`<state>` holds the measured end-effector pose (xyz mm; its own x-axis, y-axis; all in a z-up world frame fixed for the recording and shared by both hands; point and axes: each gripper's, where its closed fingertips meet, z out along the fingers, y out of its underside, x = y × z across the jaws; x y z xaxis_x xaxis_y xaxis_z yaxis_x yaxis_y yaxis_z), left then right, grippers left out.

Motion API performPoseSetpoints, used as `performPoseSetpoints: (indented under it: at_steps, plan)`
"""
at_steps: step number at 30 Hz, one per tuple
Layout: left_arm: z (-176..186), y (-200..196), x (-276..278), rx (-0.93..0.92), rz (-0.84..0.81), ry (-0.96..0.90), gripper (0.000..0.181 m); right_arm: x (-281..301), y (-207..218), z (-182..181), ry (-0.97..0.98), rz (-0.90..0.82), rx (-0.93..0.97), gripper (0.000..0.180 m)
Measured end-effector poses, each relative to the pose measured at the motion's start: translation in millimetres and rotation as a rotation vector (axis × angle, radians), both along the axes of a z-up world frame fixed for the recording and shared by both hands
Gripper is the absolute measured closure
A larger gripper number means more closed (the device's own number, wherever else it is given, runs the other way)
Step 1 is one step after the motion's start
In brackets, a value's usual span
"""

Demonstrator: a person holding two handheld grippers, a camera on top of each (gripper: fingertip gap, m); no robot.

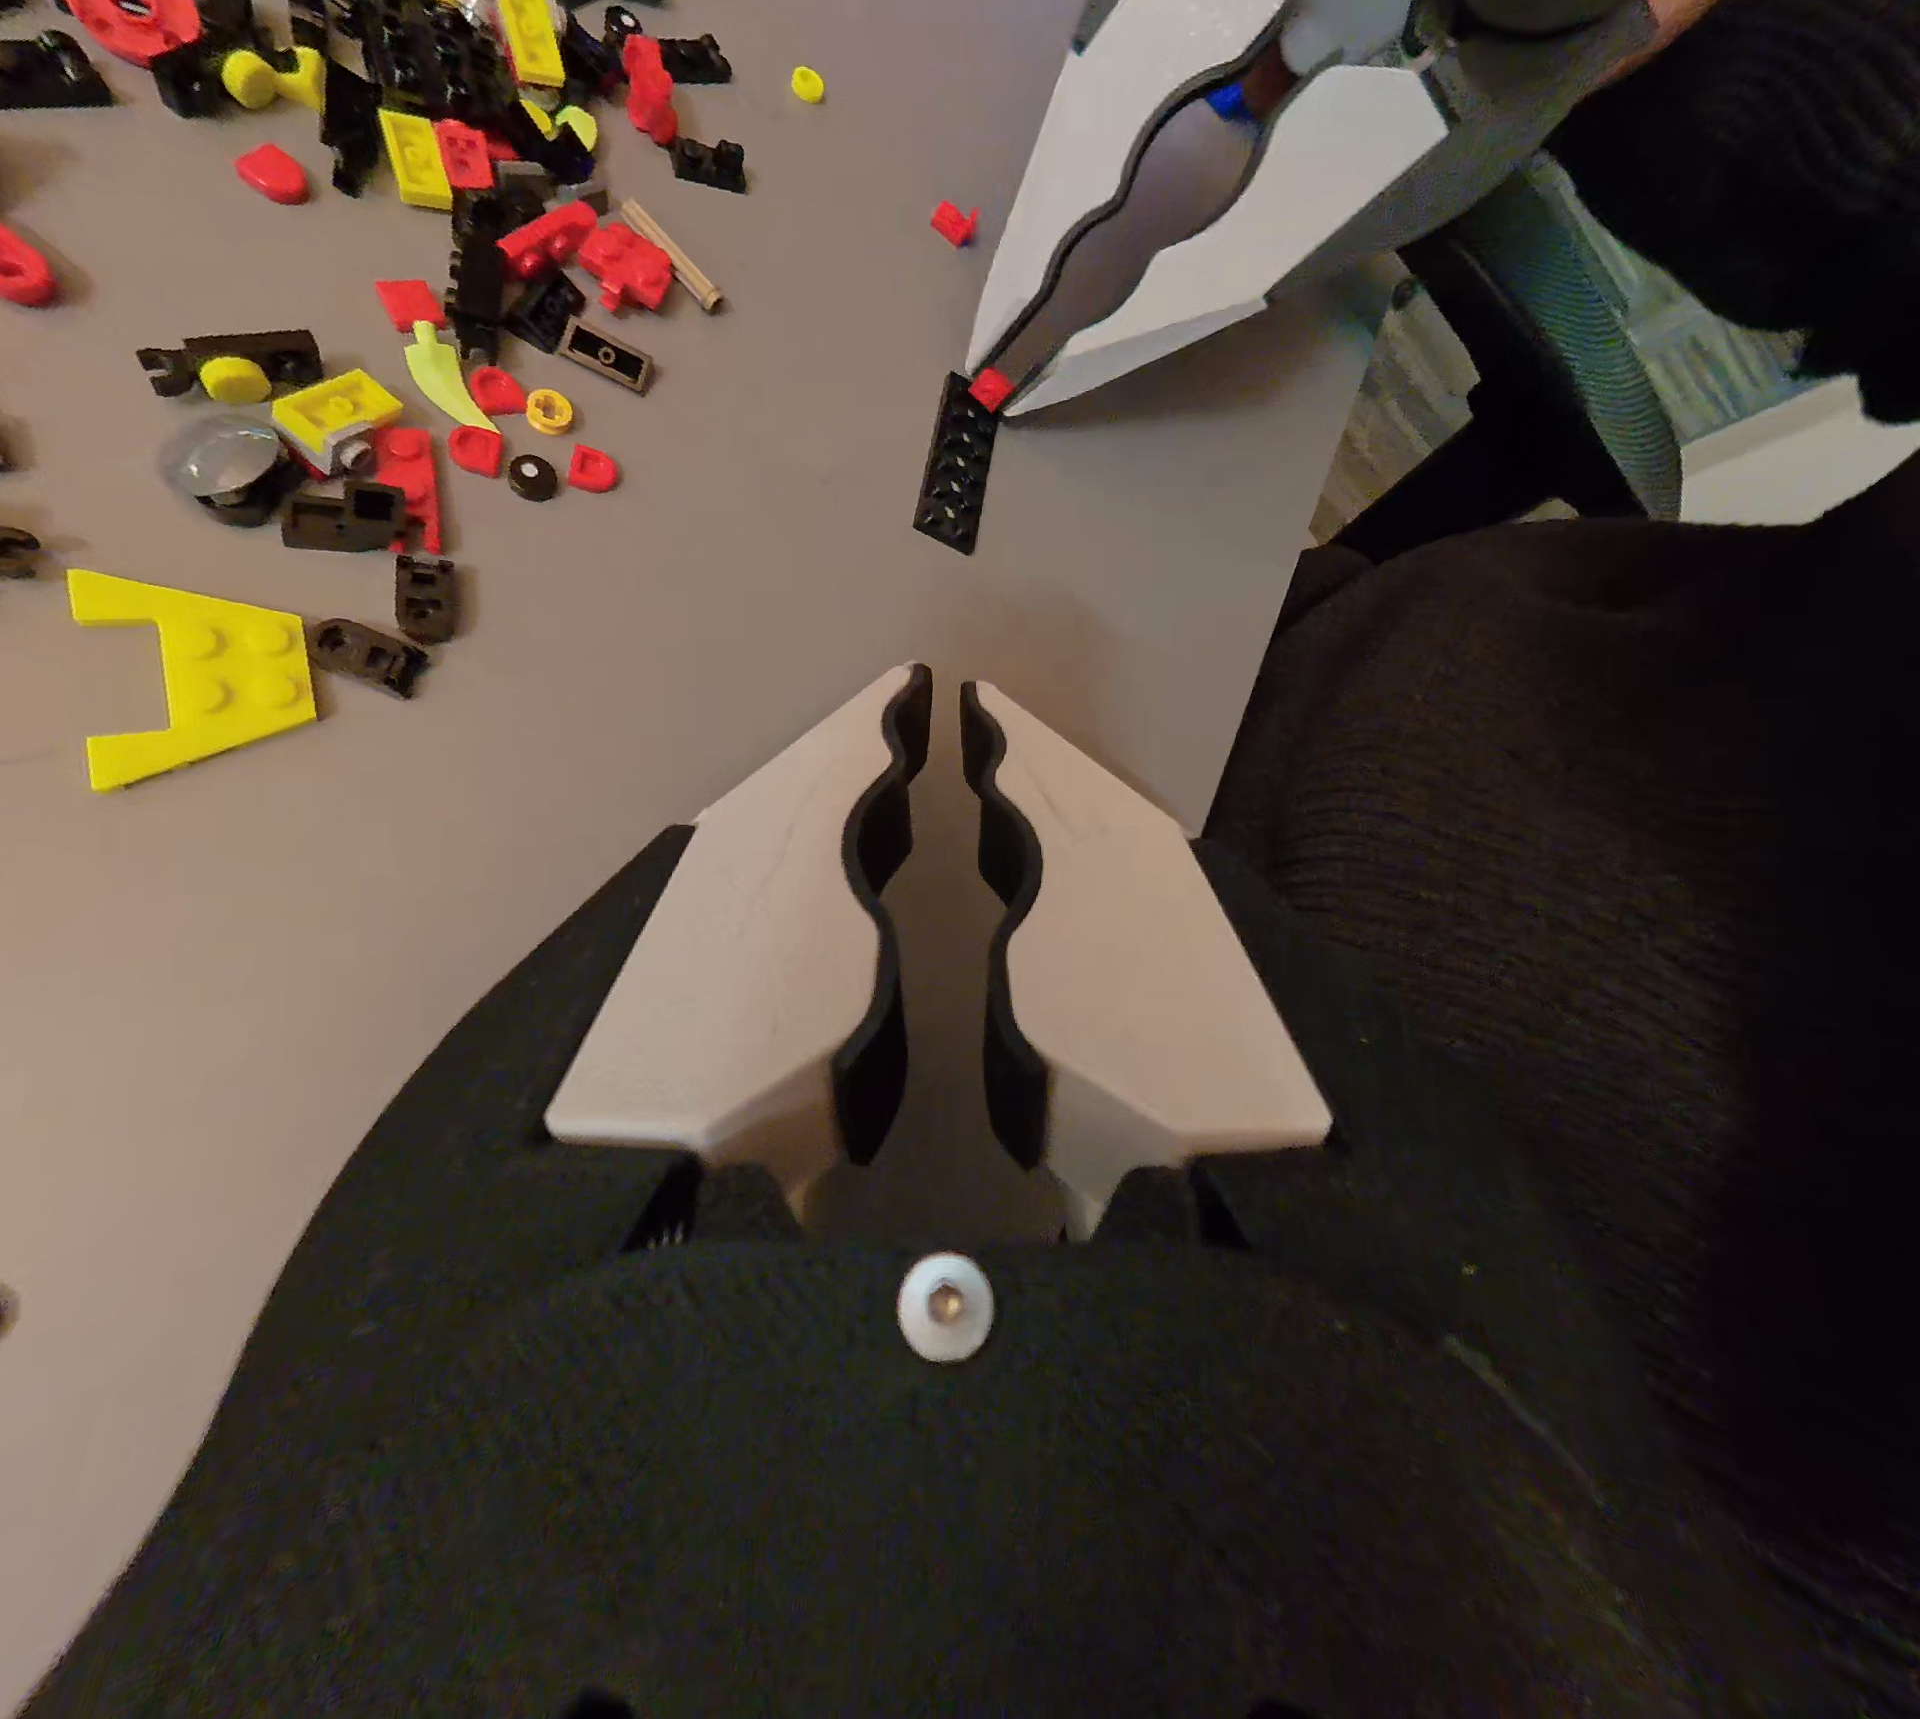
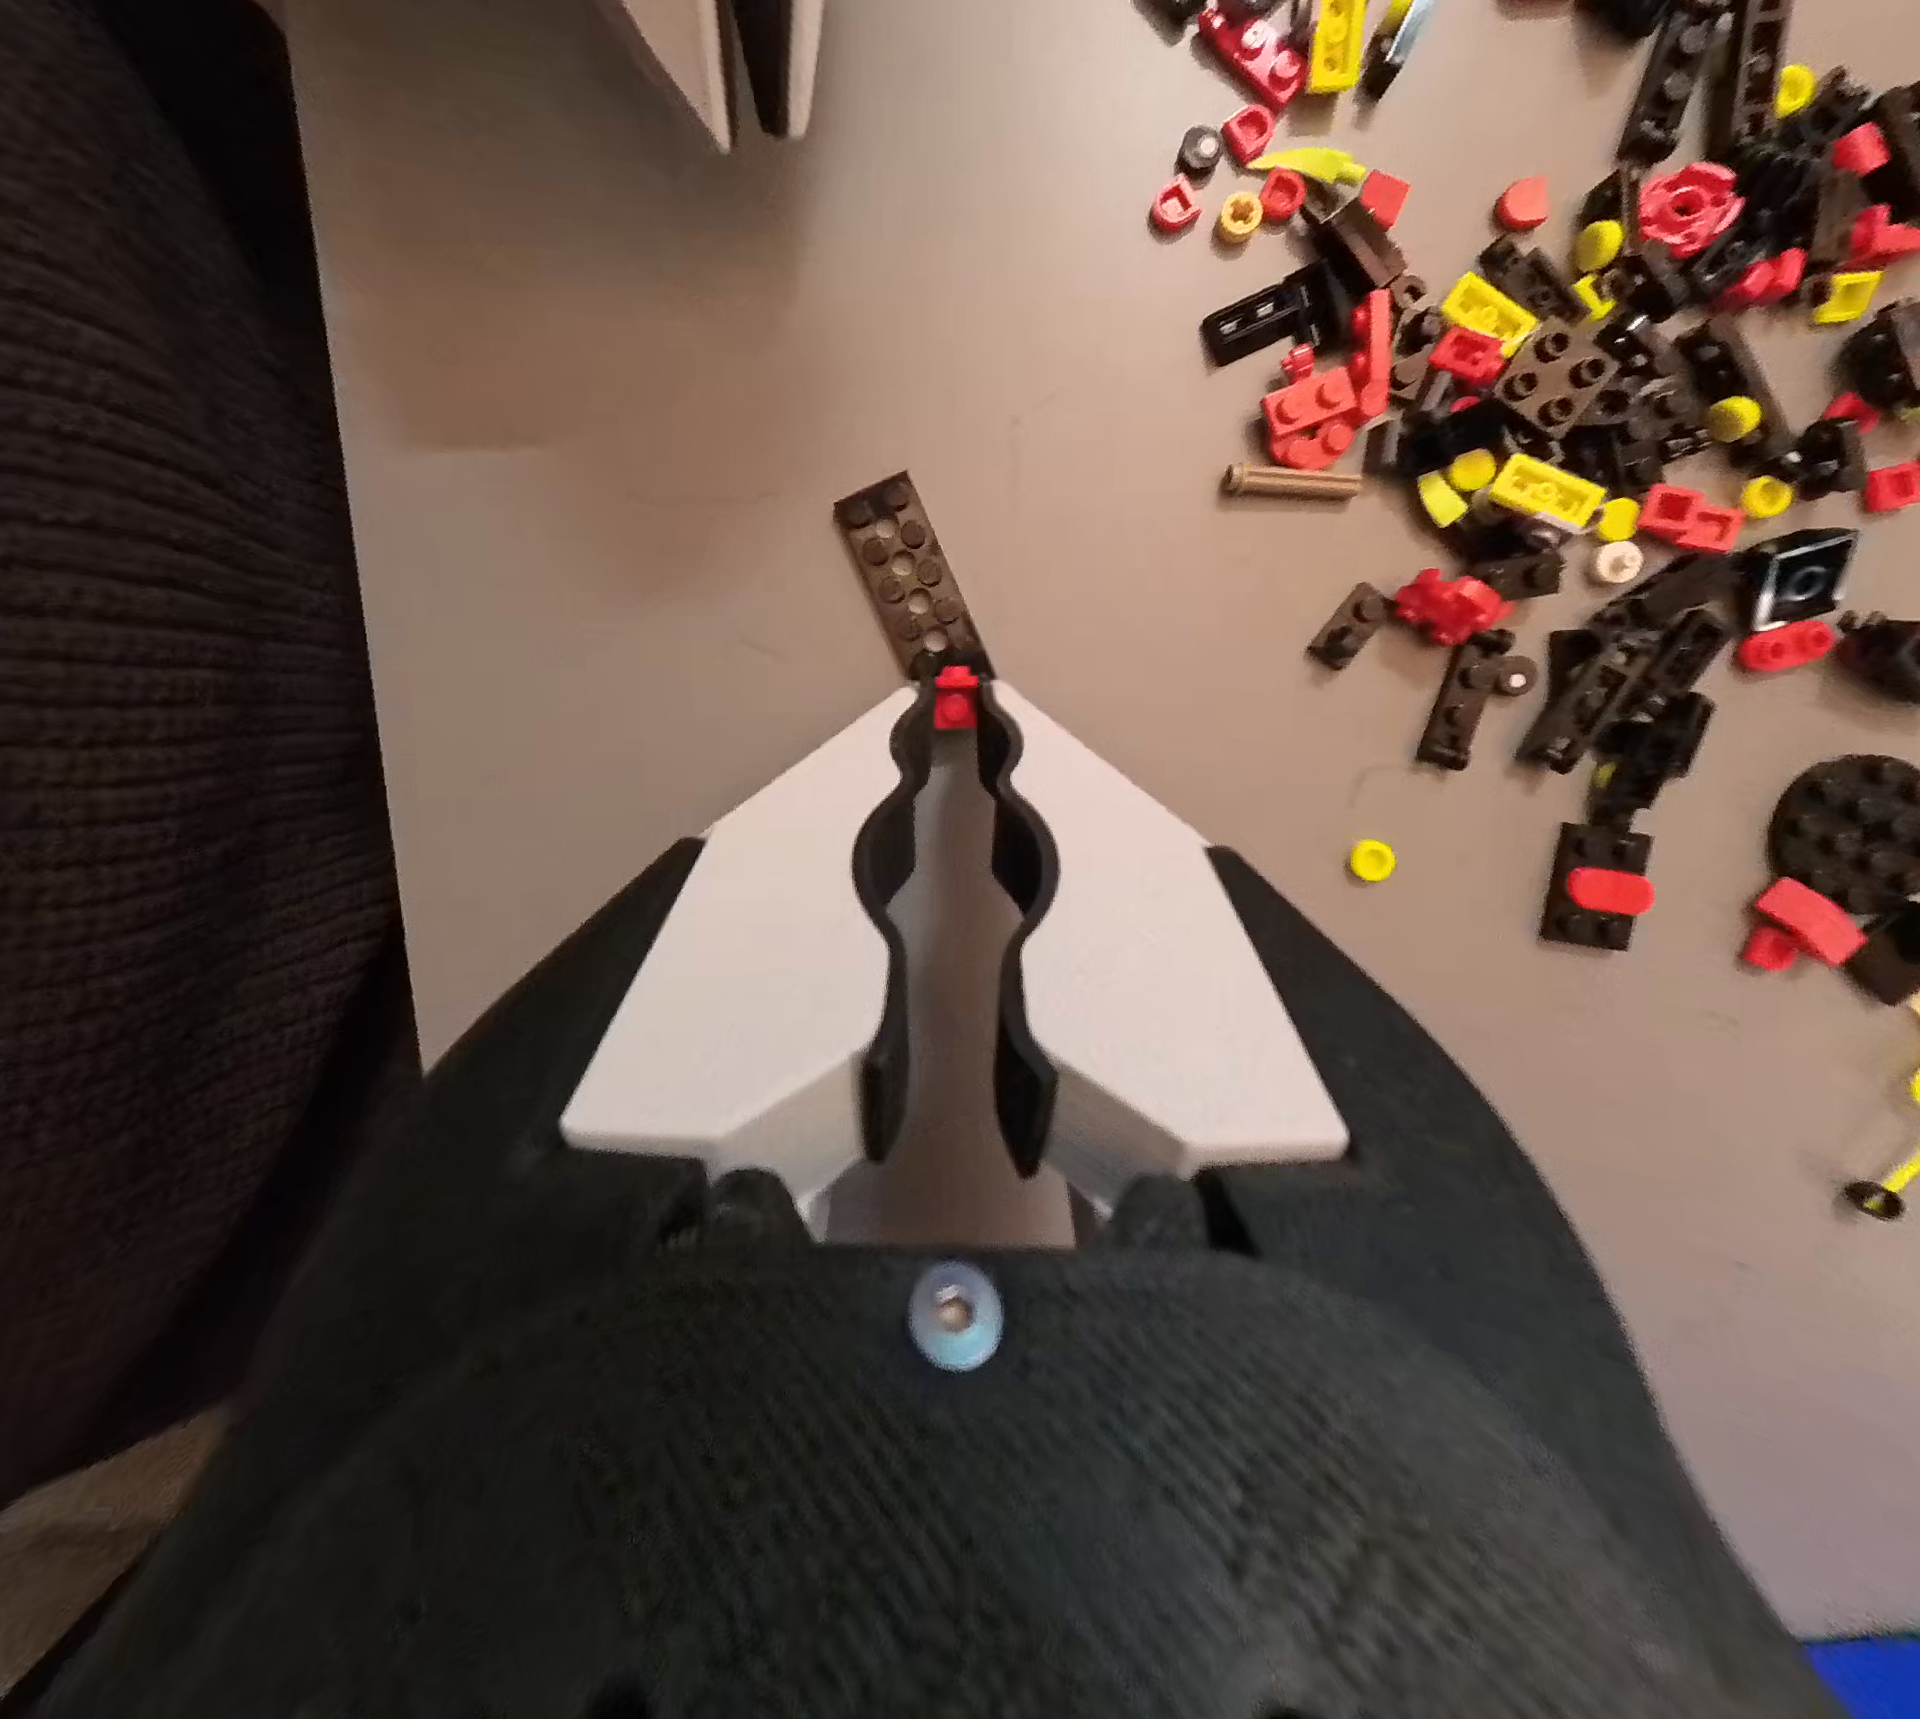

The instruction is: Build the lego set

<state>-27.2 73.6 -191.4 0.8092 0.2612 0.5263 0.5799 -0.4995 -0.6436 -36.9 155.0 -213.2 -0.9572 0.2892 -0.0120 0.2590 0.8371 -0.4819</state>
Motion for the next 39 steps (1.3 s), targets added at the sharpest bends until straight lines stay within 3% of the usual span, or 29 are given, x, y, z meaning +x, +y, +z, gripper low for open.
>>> performPoseSetpoints:
  at_steps: [8, 19, 30, 39]
  plan:
    - [-6, 11, -2, -0.032, -0.008, 0.065, 0.177, -24, -5, -4, 0.122, -0.006, -0.014, 0.174]
    - [-2, 23, -13, -0.017, 0.042, 0.131, 0.173, -4, -10, -1, 0.107, -0.045, -0.108, 0.174]
    - [-4, 36, -18, 0.032, 0.137, -0.051, 0.175, -8, -43, 17, 0.35, 0.029, -0.109, 0.174]
    - [-3, 30, -15, 0.075, 0.106, -0.194, 0.175, -7, -55, 17, 0.327, 0.036, -0.161, 0.173]
